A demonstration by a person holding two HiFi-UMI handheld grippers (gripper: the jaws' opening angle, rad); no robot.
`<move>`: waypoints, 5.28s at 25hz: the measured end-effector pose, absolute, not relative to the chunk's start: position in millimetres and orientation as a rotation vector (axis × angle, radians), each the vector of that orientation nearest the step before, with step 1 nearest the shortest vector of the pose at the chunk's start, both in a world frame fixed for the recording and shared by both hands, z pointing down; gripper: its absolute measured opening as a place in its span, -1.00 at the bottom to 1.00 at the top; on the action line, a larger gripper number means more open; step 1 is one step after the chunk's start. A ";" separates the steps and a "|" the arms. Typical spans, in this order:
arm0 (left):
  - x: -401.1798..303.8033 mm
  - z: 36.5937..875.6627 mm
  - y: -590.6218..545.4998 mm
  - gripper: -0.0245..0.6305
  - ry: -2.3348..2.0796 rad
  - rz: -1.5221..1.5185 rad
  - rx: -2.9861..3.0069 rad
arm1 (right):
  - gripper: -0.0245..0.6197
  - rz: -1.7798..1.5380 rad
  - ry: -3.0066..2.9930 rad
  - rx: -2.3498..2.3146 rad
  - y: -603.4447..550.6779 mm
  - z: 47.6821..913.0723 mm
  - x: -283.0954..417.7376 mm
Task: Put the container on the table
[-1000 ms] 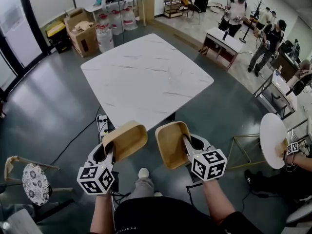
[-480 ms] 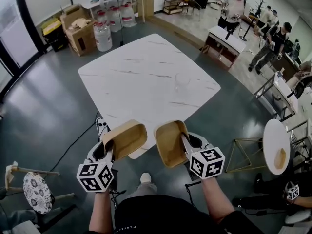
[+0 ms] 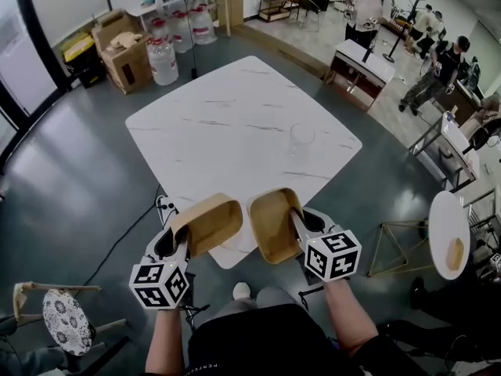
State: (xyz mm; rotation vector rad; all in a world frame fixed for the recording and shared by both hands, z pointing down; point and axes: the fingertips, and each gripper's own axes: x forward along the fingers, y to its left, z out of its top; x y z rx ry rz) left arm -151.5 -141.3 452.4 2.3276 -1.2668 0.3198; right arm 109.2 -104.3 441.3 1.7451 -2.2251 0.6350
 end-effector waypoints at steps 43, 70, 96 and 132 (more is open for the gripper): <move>-142.7 507.4 -323.1 -0.54 -1.495 0.226 1.949 | -0.91 0.673 -2.210 1.365 -312.1 505.3 117.3; -127.8 546.2 -383.5 -0.46 -1.452 0.278 1.841 | -0.90 0.683 -2.137 1.094 -331.3 558.7 86.5; -137.4 545.3 -378.7 0.12 -1.519 0.332 1.850 | -0.57 0.644 -2.206 1.127 -336.2 545.9 79.8; -78.8 483.2 -235.3 -0.93 -1.122 0.414 2.320 | -0.92 0.568 -2.139 1.449 -206.9 499.2 103.3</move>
